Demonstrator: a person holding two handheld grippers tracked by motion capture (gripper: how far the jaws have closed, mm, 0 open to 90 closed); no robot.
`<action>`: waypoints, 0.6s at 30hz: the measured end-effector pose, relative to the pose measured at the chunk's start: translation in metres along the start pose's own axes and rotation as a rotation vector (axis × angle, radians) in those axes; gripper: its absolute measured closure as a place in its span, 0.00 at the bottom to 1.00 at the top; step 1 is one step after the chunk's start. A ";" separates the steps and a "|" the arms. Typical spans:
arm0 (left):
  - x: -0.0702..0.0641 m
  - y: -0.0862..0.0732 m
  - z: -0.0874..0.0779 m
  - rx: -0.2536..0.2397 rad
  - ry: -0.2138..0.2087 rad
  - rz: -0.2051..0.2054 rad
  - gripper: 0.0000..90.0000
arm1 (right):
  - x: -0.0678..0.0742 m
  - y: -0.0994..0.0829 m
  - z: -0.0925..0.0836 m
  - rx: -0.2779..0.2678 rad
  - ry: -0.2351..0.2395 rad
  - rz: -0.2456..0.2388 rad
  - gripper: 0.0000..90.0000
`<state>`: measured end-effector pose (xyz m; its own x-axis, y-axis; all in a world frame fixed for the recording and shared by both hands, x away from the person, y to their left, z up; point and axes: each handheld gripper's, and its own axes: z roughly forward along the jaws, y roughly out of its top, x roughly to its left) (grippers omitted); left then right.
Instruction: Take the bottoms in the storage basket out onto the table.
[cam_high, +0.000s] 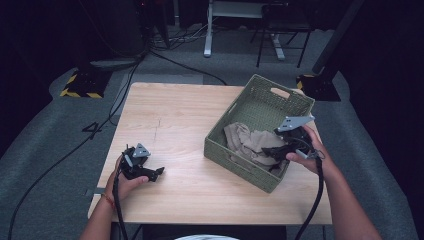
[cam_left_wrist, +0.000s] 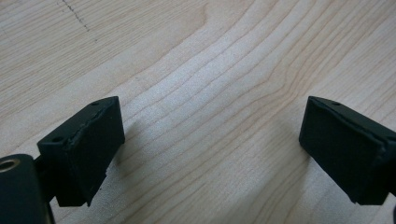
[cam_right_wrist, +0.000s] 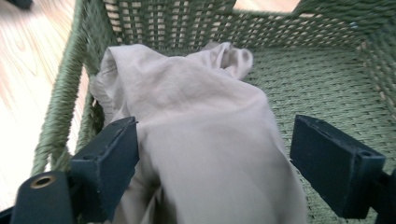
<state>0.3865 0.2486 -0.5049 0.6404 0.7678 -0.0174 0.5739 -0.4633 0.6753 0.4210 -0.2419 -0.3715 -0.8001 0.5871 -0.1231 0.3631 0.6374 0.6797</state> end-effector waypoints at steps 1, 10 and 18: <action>0.000 0.000 0.000 0.000 0.000 0.000 0.08 | 0.000 0.000 0.000 0.000 0.000 0.000 0.18; 0.000 0.000 0.000 0.000 0.000 0.000 0.08 | 0.006 0.014 0.029 0.127 0.047 -0.045 0.17; 0.000 0.000 0.000 0.000 0.000 0.000 0.08 | 0.009 0.026 0.051 0.221 0.071 -0.064 0.18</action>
<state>0.3865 0.2486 -0.5049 0.6403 0.7679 -0.0176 0.5742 -0.4633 0.6750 0.4473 -0.1944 -0.3917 -0.8537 0.5101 -0.1046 0.3996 0.7705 0.4966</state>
